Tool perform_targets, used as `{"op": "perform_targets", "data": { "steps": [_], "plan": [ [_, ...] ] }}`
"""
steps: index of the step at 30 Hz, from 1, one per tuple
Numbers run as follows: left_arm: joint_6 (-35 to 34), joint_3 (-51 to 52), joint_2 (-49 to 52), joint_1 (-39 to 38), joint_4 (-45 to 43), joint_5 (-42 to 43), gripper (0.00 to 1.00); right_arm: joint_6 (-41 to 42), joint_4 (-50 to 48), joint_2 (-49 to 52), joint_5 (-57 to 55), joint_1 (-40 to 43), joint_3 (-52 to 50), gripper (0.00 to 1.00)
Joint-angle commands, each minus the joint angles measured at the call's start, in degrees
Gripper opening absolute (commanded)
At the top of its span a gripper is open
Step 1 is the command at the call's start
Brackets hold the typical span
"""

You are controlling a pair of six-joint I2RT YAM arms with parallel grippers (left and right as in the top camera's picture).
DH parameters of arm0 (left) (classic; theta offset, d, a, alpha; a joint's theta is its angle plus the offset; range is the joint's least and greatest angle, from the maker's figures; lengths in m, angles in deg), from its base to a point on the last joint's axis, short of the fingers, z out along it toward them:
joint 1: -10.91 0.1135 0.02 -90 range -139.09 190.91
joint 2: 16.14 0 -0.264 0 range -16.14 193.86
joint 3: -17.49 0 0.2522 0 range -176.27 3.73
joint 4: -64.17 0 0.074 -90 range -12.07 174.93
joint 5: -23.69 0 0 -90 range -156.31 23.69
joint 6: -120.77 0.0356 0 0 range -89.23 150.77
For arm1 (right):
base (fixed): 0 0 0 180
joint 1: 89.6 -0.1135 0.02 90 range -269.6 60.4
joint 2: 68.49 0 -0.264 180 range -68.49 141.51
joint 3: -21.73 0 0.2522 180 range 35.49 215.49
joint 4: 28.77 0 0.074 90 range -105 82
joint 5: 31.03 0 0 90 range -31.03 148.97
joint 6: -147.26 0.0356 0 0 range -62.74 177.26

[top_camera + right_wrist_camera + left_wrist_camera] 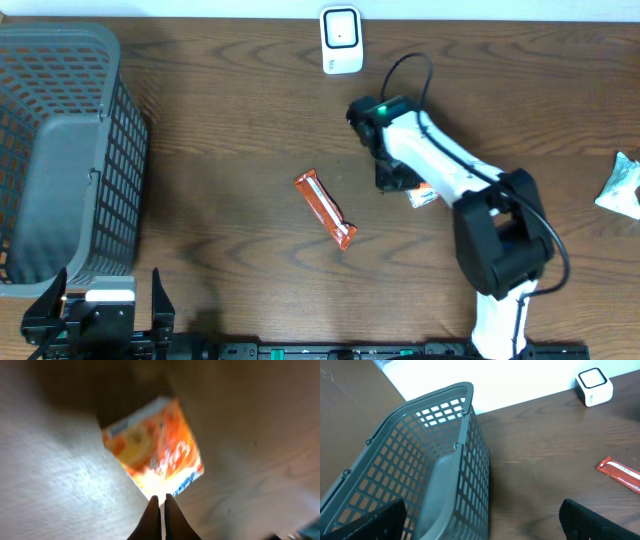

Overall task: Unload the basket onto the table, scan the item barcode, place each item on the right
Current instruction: 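Lower the Kleenex pack onto the table right of the Top bar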

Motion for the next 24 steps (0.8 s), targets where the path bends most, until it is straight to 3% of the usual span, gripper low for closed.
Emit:
{"op": "perform_targets", "data": {
  "steps": [1,18,24],
  "plan": [
    [0.5,0.02,-0.39,-0.28,-0.04,-0.13,0.98,-2.32,-3.43,-0.87,1.4,2.36,0.09,0.01],
    [0.5,0.02,-0.39,-0.28,-0.04,-0.13,0.98,-3.5,-6.08,3.21,8.11,3.93,-2.91,0.01],
    [0.5,0.02,-0.39,-0.28,-0.04,-0.13,0.98,-25.33,-5.81,3.21,11.67,3.1,-2.89,0.01]
  ]
}}
